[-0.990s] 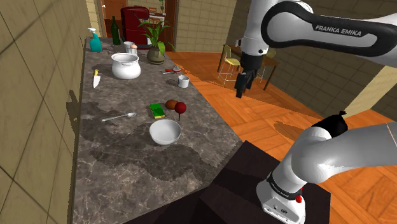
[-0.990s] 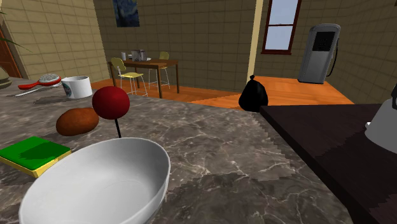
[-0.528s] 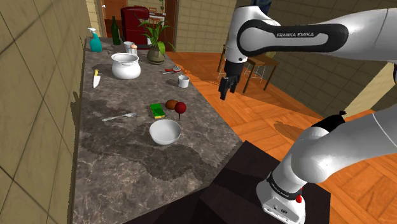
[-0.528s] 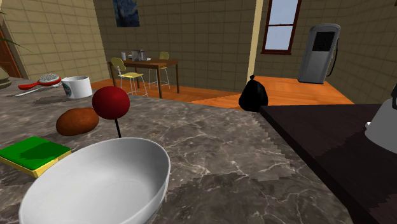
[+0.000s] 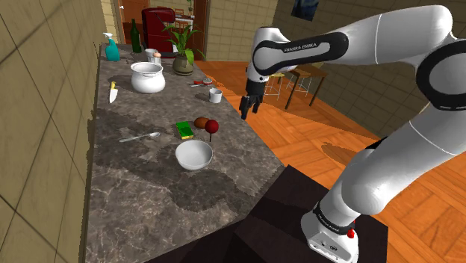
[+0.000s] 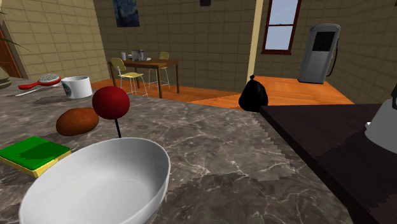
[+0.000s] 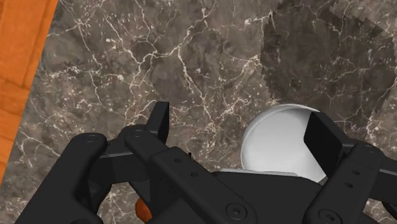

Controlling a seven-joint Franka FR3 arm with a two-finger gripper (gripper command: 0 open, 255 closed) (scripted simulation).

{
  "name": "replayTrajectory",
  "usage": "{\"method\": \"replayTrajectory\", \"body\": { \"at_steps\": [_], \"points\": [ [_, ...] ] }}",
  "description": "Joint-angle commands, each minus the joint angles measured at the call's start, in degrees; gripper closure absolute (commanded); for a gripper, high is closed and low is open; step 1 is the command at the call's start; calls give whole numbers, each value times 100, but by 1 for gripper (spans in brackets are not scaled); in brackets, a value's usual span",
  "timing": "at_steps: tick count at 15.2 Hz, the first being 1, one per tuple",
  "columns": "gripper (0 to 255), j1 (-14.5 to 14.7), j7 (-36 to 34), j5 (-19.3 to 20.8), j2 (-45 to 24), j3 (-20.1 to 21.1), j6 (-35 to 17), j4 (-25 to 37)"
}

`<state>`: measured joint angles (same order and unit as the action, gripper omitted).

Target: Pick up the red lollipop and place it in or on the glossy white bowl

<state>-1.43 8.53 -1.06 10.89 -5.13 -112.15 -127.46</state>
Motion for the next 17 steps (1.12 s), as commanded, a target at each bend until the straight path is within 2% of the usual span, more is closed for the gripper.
{"method": "replayTrajectory", "body": {
  "at_steps": [1, 9, 17],
  "points": [
    [0, -11, 148, -135, -416, -69, -196, 227],
    [0, -135, 745, -821, -2183, -164, -745, 1402],
    [0, -422, 1173, -1440, -4031, -14, -785, 3137]
  ]
}}
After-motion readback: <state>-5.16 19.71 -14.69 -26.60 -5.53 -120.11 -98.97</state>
